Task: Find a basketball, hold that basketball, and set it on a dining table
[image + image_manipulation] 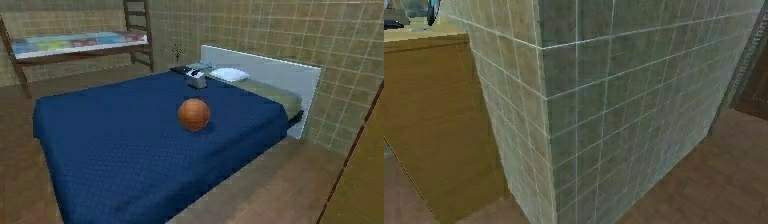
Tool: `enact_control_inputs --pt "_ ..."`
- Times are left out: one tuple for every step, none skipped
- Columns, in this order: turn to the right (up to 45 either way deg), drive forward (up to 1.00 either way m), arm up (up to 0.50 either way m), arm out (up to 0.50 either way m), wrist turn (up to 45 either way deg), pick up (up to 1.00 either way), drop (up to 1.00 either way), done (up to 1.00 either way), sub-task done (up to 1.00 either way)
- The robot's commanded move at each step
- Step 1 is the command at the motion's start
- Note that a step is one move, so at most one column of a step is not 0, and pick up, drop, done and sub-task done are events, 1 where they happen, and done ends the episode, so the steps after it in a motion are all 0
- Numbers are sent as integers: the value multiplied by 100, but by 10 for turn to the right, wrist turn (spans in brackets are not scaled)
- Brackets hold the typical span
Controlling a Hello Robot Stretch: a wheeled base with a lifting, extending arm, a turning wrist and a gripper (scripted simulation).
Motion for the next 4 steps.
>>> enact_control_inputs --pt "-450 0 0 0 0 0 0 0 0" --pt "-420 0 0 0 0 0 0 0 0" --pt "450 0 0 0 0 0 0 0 0" --pt "450 0 0 0 0 0 0 0 0"
